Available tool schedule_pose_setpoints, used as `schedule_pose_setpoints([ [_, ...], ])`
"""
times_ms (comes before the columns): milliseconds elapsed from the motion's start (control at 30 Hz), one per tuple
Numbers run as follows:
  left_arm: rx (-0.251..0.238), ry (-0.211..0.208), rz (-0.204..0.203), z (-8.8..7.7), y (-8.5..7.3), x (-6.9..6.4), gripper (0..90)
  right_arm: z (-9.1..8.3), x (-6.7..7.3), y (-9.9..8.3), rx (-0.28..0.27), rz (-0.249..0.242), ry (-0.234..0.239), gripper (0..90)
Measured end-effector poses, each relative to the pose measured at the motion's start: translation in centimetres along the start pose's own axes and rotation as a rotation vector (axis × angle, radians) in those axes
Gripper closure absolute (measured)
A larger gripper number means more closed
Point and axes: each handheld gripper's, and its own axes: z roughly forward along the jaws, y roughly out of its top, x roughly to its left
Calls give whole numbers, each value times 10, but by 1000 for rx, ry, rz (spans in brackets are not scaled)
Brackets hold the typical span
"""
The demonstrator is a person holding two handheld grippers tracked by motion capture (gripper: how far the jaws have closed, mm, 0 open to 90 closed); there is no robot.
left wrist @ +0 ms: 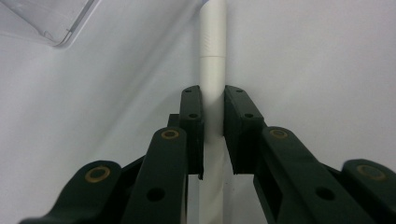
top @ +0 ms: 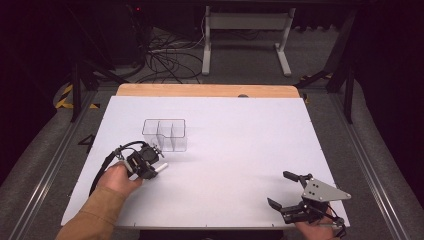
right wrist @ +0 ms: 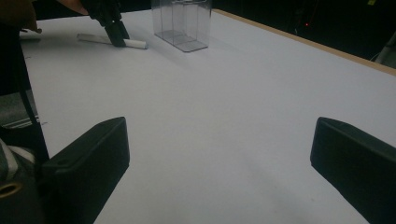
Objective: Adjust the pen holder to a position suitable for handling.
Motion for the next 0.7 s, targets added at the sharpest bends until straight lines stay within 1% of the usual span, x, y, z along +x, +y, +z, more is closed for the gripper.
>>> schedule_pose_setpoints([
  [100, -5, 10, 9, -1, 0, -1, 790, 0, 0, 0, 0, 1, 0, 51],
  [133, -21, 13, 10, -4, -1, -2, 790, 0, 0, 0, 0, 1, 0, 51],
  [200, -27, 17, 12, -6, -1, -2, 790, 0, 0, 0, 0, 2, 0, 51],
  [300, -52, 22, 12, -12, -3, -2, 790, 0, 0, 0, 0, 1, 0, 51],
  [400, -62, 30, 16, -18, -2, -3, 790, 1, 0, 0, 0, 1, 1, 51],
  [533, -66, 27, 21, -21, -2, -4, 790, 1, 0, 0, 0, 2, 1, 51],
  [600, -82, 19, 18, -24, -3, -4, 790, 0, 0, 0, 0, 2, 2, 50],
  [633, -124, 9, 14, -29, -4, -4, 790, 0, 0, 0, 0, 2, 2, 51],
  [667, -149, 6, 13, -33, -5, -4, 790, 0, 0, 0, 0, 2, 2, 51],
  [700, -149, 6, 13, -33, -5, -4, 790, 0, 0, 0, 0, 2, 2, 51],
])
